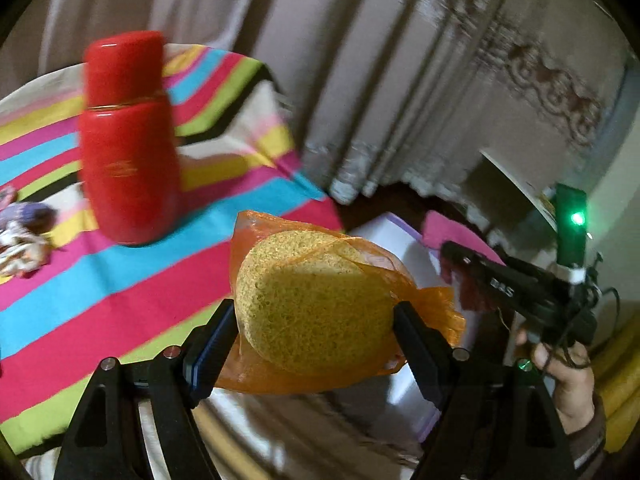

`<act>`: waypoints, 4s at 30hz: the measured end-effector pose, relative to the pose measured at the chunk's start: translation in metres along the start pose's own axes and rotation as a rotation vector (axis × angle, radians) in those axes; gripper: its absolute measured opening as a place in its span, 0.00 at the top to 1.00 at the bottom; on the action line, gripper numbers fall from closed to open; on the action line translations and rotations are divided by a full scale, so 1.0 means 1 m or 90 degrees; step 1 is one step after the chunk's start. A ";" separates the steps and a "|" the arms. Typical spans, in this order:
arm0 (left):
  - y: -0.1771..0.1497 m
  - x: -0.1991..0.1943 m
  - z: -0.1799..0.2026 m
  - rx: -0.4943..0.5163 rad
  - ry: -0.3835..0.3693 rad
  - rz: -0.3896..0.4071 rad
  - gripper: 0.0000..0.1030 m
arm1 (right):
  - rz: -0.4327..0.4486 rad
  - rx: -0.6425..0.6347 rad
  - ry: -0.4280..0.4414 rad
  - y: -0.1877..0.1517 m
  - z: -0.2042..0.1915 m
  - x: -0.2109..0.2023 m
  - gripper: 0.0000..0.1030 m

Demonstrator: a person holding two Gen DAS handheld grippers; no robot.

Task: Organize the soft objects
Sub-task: 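Carry both held items into the purple-rimmed box and open both tools, then move both open tools back over the cushion, then grasp the white pig plush with the left tool while the right tool grasps the purple knit glove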

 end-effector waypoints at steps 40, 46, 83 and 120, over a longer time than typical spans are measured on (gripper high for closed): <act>-0.014 -0.074 -0.208 -0.160 0.198 0.056 0.19 | -0.028 -0.150 0.114 -0.017 -0.134 -0.003 0.24; -0.024 -0.107 -0.278 -0.258 0.267 0.082 0.19 | -0.033 -0.193 0.138 -0.020 -0.172 -0.002 0.24; -0.141 -0.092 -0.438 -0.532 0.425 0.003 0.17 | -0.076 -0.376 0.282 -0.018 -0.436 0.070 0.24; -0.128 -0.084 -0.424 -0.433 0.425 0.030 0.55 | -0.257 -0.281 0.315 0.006 -0.554 0.231 0.63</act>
Point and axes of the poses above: each gripper's, at about its wrist camera, not at the fingertips, and x roughly the way its jaws point, z to its right, y to its top, the point moved 8 cm from there along x, roughly the way its jaws point, and after that the axes turned 5 degrees about x, right-handed, at the moved point
